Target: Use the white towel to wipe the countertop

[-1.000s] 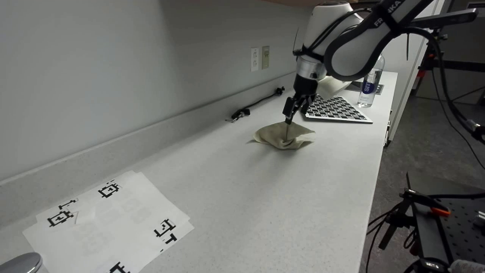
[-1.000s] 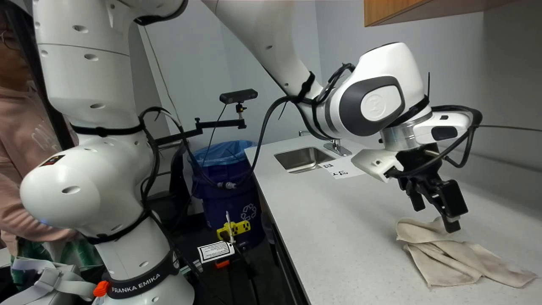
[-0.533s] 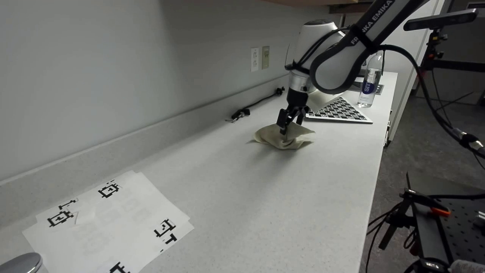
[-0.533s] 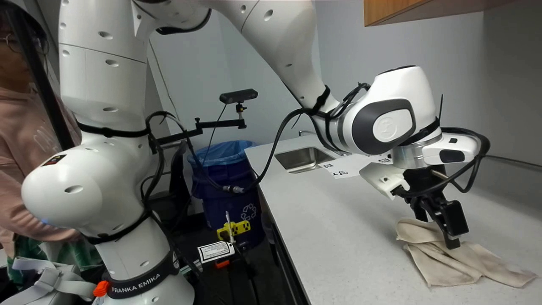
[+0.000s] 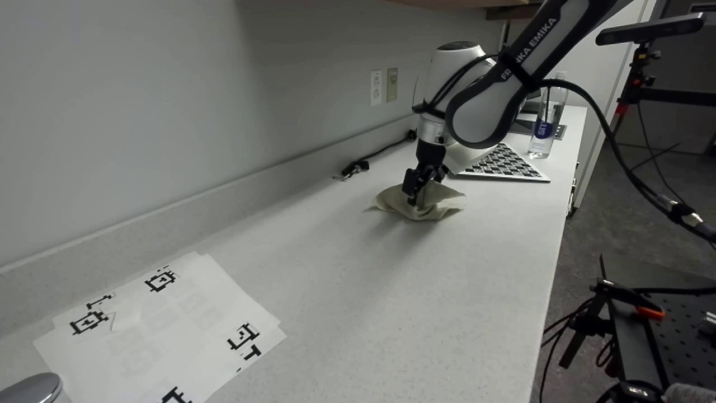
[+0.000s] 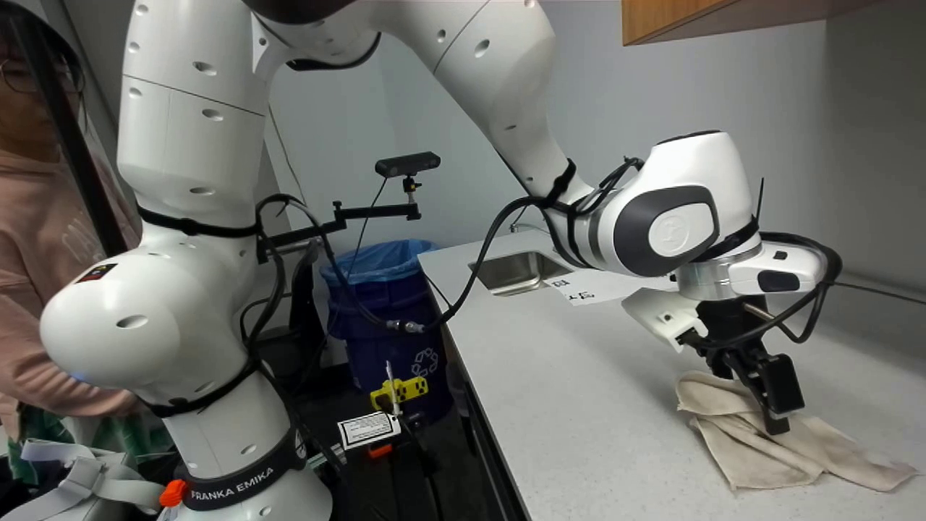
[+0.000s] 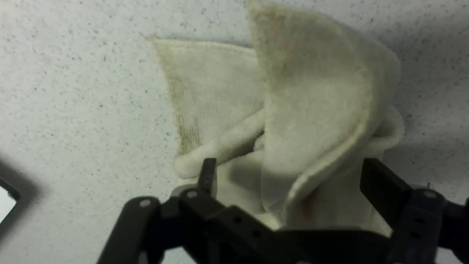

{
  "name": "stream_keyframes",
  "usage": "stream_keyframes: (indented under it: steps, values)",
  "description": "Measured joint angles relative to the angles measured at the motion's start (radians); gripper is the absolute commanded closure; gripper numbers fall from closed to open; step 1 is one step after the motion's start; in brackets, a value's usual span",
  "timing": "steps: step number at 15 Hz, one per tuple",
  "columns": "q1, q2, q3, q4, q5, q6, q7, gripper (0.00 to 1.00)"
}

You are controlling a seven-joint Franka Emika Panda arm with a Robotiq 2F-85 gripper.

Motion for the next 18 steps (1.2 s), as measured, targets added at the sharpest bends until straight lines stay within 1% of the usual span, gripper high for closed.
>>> stream_keyframes:
  steps: [1,2,8,11,12,13,16,18]
  values:
    - [0.003,0.007,-0.004,0.003,0.000,0.000,0.000,0.15]
    - [0.004,0.011,-0.004,0.004,0.001,0.000,0.000,0.26]
    - [0.006,0.013,-0.001,0.004,0.040,0.000,-0.004,0.74]
    - [0.007,0.001,-0.001,0.004,0.040,0.000,-0.004,0.95]
    - [0.007,-0.003,-0.002,0.004,0.040,0.000,-0.004,0.99]
    - [0.009,-0.007,-0.002,0.004,0.040,0.000,-0.004,1.00]
    - [0.027,-0.026,-0.005,0.003,0.031,0.000,-0.006,0.99]
    - [0.054,-0.045,-0.009,0.002,0.006,0.003,-0.005,0.98]
